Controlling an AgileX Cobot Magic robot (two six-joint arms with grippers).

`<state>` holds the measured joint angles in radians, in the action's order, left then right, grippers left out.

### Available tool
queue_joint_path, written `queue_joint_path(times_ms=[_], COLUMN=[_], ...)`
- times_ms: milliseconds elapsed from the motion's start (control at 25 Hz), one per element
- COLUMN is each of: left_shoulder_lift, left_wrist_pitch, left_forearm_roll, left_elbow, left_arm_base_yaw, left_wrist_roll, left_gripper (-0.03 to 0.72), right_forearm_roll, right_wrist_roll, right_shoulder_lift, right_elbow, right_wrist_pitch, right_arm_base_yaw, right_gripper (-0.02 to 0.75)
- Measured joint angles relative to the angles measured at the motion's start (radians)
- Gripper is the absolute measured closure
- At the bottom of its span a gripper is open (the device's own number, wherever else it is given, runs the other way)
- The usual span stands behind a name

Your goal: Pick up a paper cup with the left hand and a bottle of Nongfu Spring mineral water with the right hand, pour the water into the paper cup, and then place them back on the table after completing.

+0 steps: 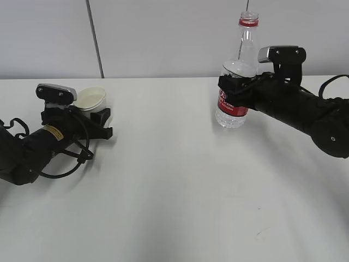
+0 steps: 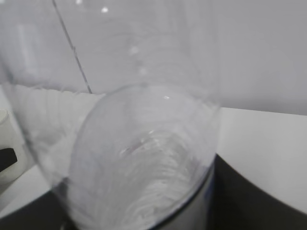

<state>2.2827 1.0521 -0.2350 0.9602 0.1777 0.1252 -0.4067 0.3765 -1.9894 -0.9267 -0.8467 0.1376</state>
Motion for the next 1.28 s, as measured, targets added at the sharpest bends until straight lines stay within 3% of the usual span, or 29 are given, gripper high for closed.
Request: queue_joint_path(times_ms=[560, 880, 1280], left_shoulder_lift=[0.006, -0.027, -0.122], left_wrist_pitch=[-0.023, -0.047, -0.052], left_forearm_roll=[-0.006, -0.006, 0.008], left_elbow=[0.0, -0.013, -0.143], left_arm_base_yaw=[0.0, 0.0, 0.0], left_wrist_roll=[0.0, 0.0, 0.0], left_gripper=[0.157, 0.146, 0.146], right_forearm_roll=[-0.001, -0.001, -0.001], right_wrist_roll=[0.0, 0.0, -0.002], right_shoulder_lift=[0.0, 0.0, 0.0], right_elbow=[0.0, 0.0, 0.0], right_wrist_pitch=[0.0, 0.0, 0.0], right_arm_base_yaw=[0.0, 0.0, 0.0], right_gripper=[0.361, 0.36, 0.361])
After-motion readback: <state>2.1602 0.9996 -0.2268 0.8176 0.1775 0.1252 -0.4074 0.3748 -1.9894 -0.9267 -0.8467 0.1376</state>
